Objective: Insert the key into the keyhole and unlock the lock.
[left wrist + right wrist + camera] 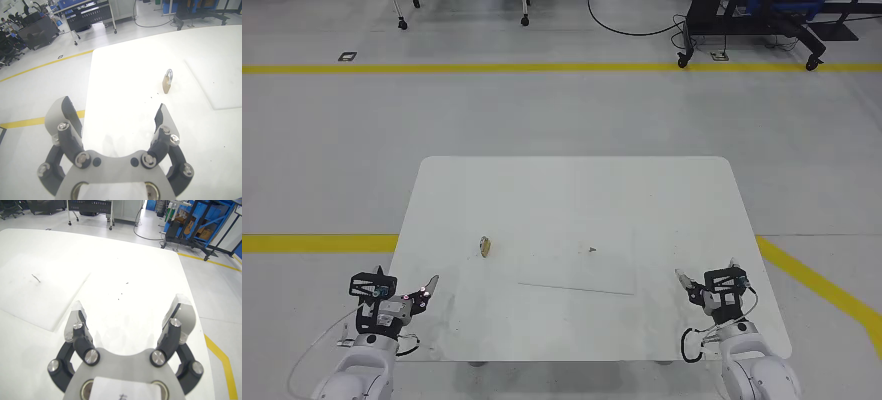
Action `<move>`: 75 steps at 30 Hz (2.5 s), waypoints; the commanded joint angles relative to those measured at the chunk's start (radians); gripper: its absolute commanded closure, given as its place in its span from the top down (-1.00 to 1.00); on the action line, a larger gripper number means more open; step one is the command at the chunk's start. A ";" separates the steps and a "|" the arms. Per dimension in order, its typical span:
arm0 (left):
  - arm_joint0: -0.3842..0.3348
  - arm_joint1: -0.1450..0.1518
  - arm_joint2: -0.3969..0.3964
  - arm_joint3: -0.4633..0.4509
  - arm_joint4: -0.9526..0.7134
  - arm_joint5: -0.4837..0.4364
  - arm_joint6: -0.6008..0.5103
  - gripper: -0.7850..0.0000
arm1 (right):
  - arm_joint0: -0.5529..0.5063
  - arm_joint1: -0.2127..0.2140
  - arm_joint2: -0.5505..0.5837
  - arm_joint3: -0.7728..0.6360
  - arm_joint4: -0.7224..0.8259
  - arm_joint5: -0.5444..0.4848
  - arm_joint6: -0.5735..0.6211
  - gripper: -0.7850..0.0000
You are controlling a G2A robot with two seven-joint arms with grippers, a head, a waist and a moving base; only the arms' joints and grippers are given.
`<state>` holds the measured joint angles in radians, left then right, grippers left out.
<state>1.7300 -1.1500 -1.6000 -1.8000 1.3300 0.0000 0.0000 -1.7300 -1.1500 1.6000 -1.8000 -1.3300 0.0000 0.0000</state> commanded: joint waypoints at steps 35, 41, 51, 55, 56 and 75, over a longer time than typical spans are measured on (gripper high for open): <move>0.000 0.000 0.000 0.000 0.000 0.000 0.000 1.00 | 0.713 -0.069 -0.484 0.592 0.210 -0.537 0.264 -0.03; 0.000 0.000 0.000 0.000 0.000 0.000 0.000 1.00 | 0.721 -0.071 -0.501 0.596 0.186 -0.531 0.265 -0.28; 0.000 0.000 0.000 0.000 0.000 0.000 0.000 1.00 | 0.731 -0.078 -0.537 0.592 0.140 -0.517 0.274 -1.00; 0.000 0.000 0.000 0.000 0.000 0.000 0.000 1.00 | 0.728 -0.073 -0.518 0.585 0.134 -0.512 0.267 -1.00; 0.000 0.000 0.000 0.000 0.000 0.000 0.000 1.00 | 0.723 -0.071 -0.507 0.576 0.141 -0.515 0.249 -1.00; 0.000 0.000 0.000 0.000 0.000 0.000 0.000 1.00 | 0.502 -0.055 -0.266 0.448 1.084 -0.462 0.285 -1.00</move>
<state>1.7300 -1.1500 -1.6000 -1.8000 1.3300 0.0000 0.0000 -1.2228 -1.2045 1.3291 -1.3480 -0.3677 -0.4799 0.2489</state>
